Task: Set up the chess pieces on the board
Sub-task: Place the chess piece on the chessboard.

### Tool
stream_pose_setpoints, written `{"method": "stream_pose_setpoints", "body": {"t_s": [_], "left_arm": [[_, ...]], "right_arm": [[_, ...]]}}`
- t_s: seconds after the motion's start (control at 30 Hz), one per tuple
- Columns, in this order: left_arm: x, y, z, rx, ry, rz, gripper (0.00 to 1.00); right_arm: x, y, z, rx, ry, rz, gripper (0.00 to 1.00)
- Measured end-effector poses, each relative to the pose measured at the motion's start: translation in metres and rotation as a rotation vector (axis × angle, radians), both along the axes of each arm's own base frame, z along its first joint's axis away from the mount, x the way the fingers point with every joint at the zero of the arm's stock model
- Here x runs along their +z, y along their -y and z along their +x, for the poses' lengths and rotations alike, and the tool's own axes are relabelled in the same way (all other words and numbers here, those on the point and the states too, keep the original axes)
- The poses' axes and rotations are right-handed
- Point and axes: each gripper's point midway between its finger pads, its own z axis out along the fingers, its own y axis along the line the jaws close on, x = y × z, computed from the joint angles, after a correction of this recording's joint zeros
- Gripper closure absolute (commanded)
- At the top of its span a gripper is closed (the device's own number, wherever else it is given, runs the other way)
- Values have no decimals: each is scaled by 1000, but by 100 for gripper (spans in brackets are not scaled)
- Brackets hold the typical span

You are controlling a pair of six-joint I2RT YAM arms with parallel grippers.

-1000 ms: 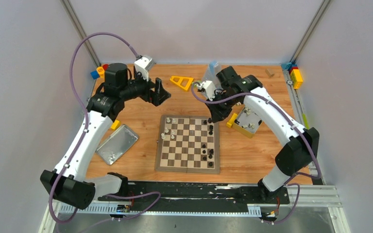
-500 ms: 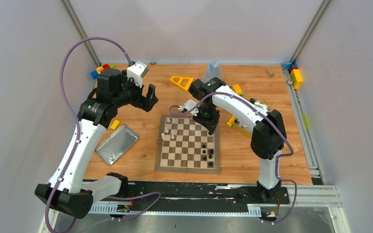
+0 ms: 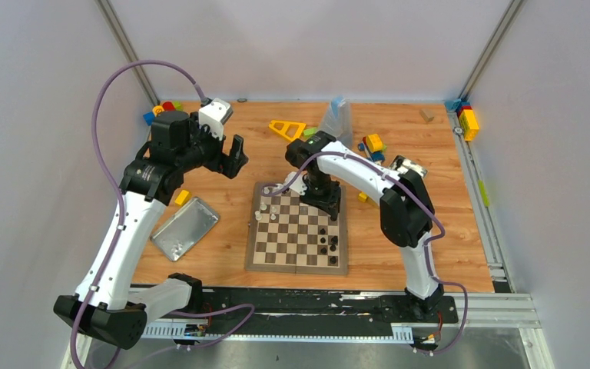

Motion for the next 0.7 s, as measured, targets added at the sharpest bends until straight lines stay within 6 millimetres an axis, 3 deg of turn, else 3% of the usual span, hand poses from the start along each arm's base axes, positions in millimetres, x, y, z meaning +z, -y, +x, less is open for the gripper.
{"method": "stream_pose_setpoints", "body": {"t_s": [0.7], "left_arm": [[0,0,0,-7,5,7,0]], "right_arm": [[-17,-2,-3,34,-14,-72,96]]}}
